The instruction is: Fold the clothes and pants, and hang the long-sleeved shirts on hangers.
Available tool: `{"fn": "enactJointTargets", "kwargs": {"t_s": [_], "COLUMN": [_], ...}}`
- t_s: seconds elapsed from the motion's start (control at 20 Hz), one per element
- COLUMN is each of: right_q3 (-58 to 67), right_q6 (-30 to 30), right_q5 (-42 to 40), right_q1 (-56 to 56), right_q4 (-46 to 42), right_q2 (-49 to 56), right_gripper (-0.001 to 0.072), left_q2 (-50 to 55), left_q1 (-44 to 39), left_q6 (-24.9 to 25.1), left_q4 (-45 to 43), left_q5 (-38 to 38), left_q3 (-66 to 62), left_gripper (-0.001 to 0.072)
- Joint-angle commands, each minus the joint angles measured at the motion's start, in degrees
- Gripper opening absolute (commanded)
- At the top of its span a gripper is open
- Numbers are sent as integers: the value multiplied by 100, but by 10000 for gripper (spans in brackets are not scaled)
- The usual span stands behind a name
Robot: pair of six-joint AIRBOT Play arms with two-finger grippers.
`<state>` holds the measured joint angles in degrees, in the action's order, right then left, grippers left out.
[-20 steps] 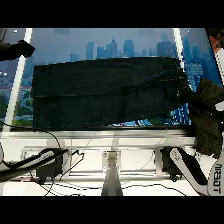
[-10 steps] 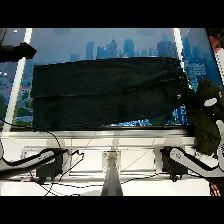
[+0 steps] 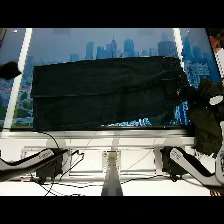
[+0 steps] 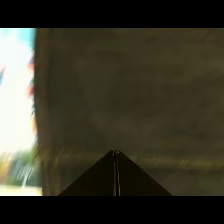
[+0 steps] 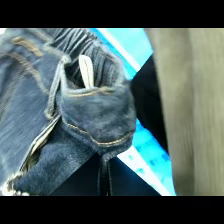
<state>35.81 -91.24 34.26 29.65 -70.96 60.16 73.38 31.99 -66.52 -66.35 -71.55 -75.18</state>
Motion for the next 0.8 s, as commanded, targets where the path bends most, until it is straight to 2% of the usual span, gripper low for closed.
{"fn": "enactJointTargets", "kwargs": {"t_s": [0.0,0.15,0.2,0.25,0.3,0.35,0.5,0.75], "right_q3": [-79,-229,-229,-229,-229,-229,-229,-229], "right_q6": [175,22,24,28,28,28,28,28], "right_q5": [699,717,715,706,708,710,723,896], "right_q1": [-7,-7,-7,-7,-7,-7,-7,-7], "right_q4": [-299,-232,-205,-210,-227,-229,-227,-229], "right_q2": [-872,-1263,-1248,-1241,-1241,-1241,-1241,-1241], "right_gripper": [22,23,23,23,23,24,24,24], "left_q2": [-496,-1320,-1502,-1606,-1670,-1679,-1683,-1690], "left_q1": [1060,1910,2146,2341,2511,2658,2861,2859], "left_q6": [-367,-439,-684,-949,-1145,-1263,-1091,-1014], "left_q4": [-365,-457,-564,-588,-588,-586,-584,-503], "left_q5": [-726,-697,-730,-796,-929,-1023,-938,-66], "left_q3": [640,1965,2430,2820,3193,3523,4315,4874], "left_gripper": [24,25,43,230,567,701,699,692]}}
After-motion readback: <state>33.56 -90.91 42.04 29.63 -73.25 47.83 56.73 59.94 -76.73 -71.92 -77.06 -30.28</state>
